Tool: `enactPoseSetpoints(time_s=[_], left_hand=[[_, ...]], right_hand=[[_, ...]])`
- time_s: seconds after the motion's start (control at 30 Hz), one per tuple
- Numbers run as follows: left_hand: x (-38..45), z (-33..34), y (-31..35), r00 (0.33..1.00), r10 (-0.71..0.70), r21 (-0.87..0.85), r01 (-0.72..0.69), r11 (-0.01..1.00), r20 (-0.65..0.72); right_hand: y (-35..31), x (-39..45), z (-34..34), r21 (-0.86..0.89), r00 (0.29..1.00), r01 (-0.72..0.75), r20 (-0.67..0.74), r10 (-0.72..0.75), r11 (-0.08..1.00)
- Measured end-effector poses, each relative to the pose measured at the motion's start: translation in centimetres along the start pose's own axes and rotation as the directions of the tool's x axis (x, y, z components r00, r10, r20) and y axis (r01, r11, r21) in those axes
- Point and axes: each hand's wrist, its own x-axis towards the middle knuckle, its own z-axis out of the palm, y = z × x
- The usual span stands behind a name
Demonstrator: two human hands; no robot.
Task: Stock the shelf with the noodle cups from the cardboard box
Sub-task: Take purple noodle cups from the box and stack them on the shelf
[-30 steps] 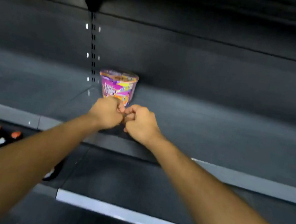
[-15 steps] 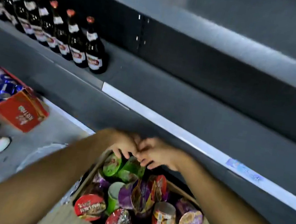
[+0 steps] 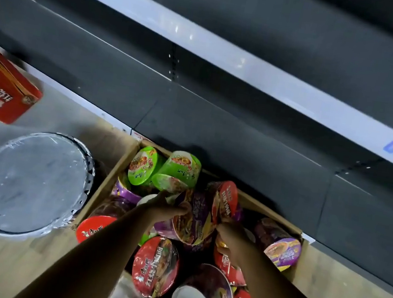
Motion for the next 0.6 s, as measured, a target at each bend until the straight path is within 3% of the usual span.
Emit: enactPoseSetpoints(time_s=[0.1, 0.23, 0.37, 0.6], left_hand=[[1.7, 0.9, 0.1, 0.998, 0.003, -0.037, -0.001, 0.999, 0.064], [3.5, 0.8, -0.3, 0.985, -0.109, -0.013, 0.112, 0.994, 0.131], [3.7, 0.4, -0.8, 0.981, -0.153, -0.072, 0.163, 0.984, 0.121], [-0.6, -2.7, 2.0, 0.944, -0.250, -0.112, 0.278, 0.954, 0.216]], right_hand=[[1.0, 2.4, 1.4, 0.130, 0.994, -0.099, 0.067, 0.091, 0.987], [1.4, 3.6, 3.5, 0.241, 0.982, -0.142, 0.156, 0.106, 0.960], [0.9, 2.5, 3.9, 0.266, 0.982, -0.144, 0.160, 0.104, 0.953], [-2.3, -3.5, 0.9, 0.247, 0.983, -0.113, 0.170, 0.072, 0.962]])
